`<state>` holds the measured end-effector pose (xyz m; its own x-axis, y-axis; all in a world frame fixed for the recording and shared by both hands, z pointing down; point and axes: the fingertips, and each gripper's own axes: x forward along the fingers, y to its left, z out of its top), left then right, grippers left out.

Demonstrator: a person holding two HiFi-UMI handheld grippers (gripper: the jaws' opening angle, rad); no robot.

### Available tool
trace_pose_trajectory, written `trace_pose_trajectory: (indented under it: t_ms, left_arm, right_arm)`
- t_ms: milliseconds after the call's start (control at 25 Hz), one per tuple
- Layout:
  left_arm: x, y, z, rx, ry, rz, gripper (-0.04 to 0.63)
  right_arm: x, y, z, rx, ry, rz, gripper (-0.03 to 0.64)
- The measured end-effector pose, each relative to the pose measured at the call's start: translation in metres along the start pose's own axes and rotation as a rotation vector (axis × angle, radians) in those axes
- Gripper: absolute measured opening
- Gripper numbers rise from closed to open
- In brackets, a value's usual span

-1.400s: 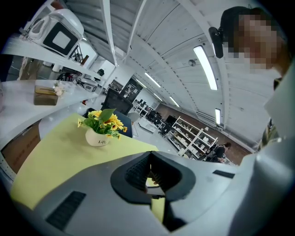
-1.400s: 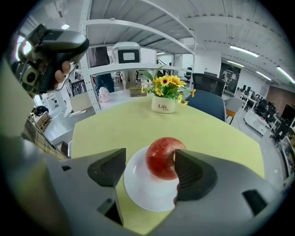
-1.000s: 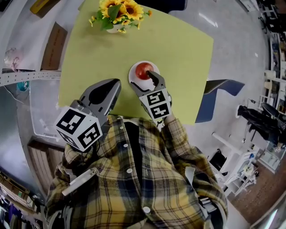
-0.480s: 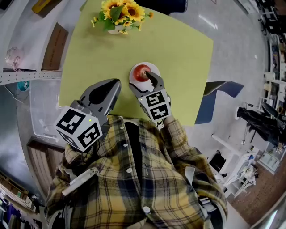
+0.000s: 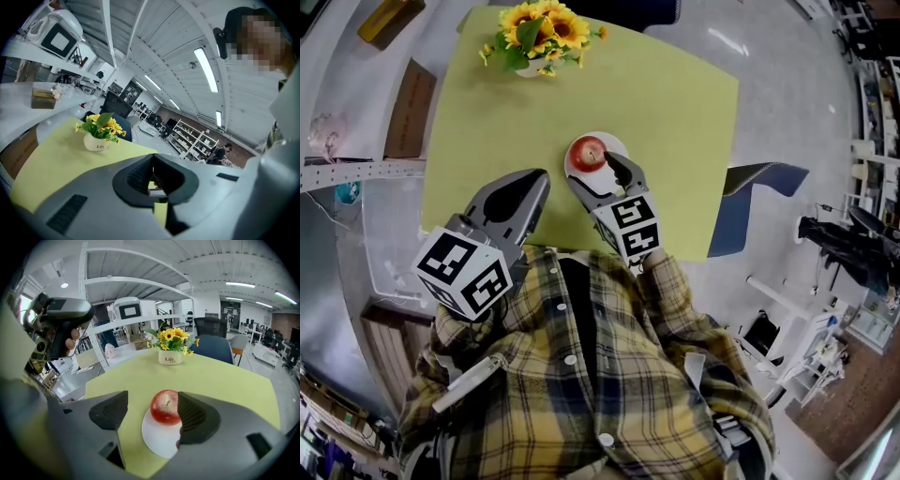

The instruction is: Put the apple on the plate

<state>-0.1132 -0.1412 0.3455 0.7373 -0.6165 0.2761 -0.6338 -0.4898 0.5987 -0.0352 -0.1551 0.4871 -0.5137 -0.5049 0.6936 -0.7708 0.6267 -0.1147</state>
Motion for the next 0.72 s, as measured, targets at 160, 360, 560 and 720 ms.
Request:
trace_pose_trajectory:
  t_ms: [160, 360, 560, 720]
  left_arm:
    - [0.003, -0.003, 0.000, 0.008, 0.005, -0.009, 0.009]
    - [0.008, -0.007, 0.003, 0.020, 0.013, -0.025, 0.008]
    - [0.014, -0.015, 0.006, 0.035, 0.022, -0.045, 0.008]
    - [0.019, -0.019, 0.009, 0.047, 0.029, -0.057, 0.008]
  right_arm:
    - [-0.005, 0.000, 0.001, 0.051, -0.007, 0.023, 0.324]
    - [-0.019, 0.001, 0.021, 0.160, -0.121, 0.074, 0.285]
    - [-0.045, -0.003, 0.047, 0.252, -0.255, 0.108, 0.219]
    - [-0.069, -0.006, 0.068, 0.296, -0.342, 0.117, 0.156]
